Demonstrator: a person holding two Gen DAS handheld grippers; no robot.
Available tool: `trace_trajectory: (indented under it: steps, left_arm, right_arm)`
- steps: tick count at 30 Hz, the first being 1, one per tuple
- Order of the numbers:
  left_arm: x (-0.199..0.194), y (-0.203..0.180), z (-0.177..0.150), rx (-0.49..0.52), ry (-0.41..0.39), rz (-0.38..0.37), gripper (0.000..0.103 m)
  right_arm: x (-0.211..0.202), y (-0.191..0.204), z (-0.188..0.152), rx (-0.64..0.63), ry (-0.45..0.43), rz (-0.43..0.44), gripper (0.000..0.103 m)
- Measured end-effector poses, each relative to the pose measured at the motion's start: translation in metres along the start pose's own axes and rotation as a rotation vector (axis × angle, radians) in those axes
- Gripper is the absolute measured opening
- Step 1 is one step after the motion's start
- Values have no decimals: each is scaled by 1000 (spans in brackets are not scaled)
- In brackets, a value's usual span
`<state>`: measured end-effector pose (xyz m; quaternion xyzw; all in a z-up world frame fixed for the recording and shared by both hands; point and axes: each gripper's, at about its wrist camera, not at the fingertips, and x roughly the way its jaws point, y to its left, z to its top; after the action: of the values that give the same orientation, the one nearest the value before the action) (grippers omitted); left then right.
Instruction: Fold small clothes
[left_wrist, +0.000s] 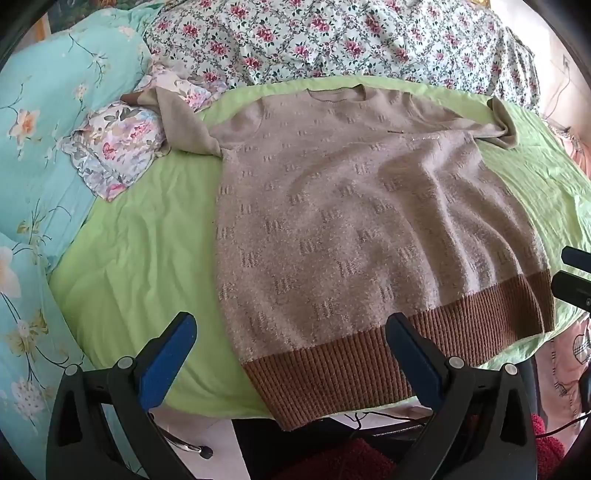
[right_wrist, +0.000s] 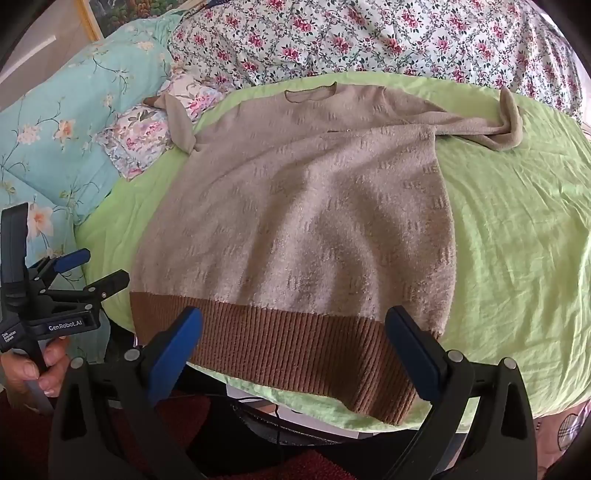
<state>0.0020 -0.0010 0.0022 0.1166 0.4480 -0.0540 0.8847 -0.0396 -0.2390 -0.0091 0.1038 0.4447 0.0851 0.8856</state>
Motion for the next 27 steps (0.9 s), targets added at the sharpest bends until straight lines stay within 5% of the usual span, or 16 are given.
trace_trajectory:
  steps: [21, 27]
  left_arm:
    - [3, 0, -4, 7, -40, 5, 102]
    - [9, -2, -3, 20, 28, 5, 102]
  right_arm:
    - [0, -2, 0, 1, 1, 0, 99]
    - [4, -4, -1, 6, 1, -1, 99]
